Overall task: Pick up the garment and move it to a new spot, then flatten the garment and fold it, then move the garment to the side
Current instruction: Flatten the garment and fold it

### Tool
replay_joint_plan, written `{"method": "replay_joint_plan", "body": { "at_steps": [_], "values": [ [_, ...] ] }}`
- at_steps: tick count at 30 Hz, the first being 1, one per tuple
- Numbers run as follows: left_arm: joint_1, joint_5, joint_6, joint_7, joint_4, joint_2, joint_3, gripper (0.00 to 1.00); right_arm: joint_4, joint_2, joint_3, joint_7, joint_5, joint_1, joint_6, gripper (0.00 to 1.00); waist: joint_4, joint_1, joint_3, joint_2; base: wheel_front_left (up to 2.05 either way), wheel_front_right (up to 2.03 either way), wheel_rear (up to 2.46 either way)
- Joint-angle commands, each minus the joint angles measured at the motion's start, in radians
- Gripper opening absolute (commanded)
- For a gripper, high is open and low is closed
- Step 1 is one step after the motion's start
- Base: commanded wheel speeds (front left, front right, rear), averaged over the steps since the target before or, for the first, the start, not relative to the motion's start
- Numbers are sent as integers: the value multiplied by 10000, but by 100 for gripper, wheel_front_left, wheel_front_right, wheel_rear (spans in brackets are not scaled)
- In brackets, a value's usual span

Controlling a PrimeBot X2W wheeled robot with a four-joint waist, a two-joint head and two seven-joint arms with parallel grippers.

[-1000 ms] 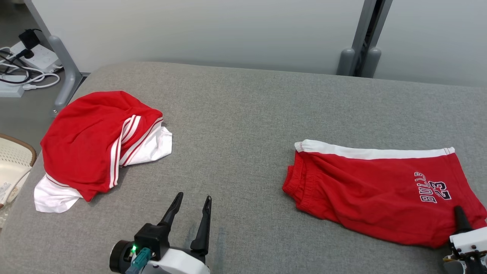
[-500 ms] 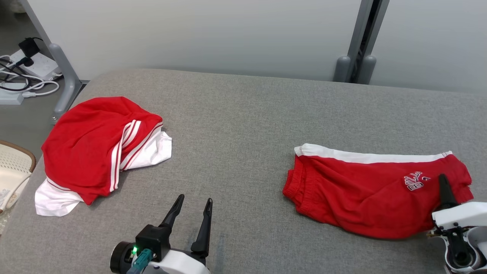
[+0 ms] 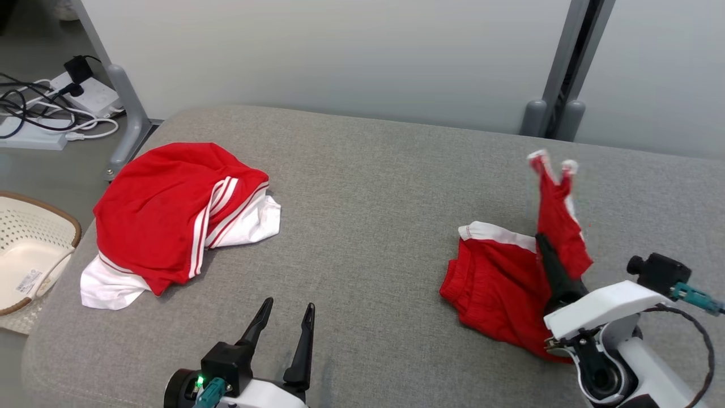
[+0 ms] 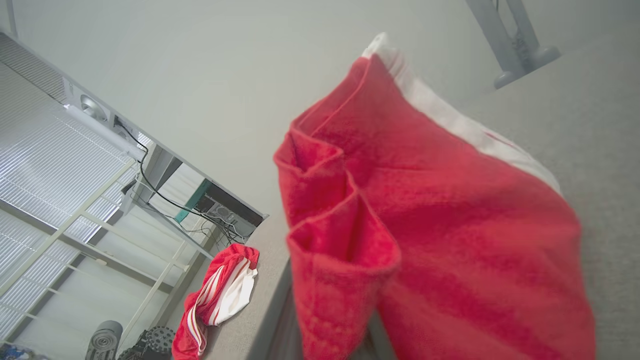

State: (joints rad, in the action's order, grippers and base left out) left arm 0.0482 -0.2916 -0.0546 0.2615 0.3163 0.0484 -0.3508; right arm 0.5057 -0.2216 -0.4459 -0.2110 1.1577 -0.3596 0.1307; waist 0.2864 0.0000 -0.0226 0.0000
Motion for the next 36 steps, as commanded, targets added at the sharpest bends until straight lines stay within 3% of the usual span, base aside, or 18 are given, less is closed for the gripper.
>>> {"method": "replay_joint_plan", "body": {
  "at_steps": [1, 18, 19, 20, 29, 36],
  "values": [
    [-63, -26, 17, 39, -8, 41, 27, 100, 52, -29, -50, 32, -108, -56, 0, 0, 76, 0, -15, 0, 0, 0, 0],
    [-135, -154, -29, 39, -18, 42, -85, 100, 1701, 476, -1440, -151, -229, -548, 0, 0, 618, 0, -151, 0, 0, 0, 0],
    [-141, -156, -36, 39, -24, 41, -92, 100, 1774, 477, -1463, -195, -268, -604, 0, 42, 618, 0, -158, 0, 0, 0, 0],
    [-141, -164, -43, 39, -27, 41, -106, 100, 1802, 530, -1521, -217, -265, -640, 0, 100, 619, 0, -166, 0, 0, 0, 0],
    [28, -239, -75, 39, -30, 41, -187, 100, 1776, 799, -2195, -299, -273, -966, 0, 100, 668, 0, -295, 0, 0, 0, 0],
    [99, -323, -125, 39, -36, 41, -218, 100, 2431, 1095, -2932, 463, -201, -1167, 0, 100, 718, 0, -392, 0, 0, 0, 0]
  ]
}}
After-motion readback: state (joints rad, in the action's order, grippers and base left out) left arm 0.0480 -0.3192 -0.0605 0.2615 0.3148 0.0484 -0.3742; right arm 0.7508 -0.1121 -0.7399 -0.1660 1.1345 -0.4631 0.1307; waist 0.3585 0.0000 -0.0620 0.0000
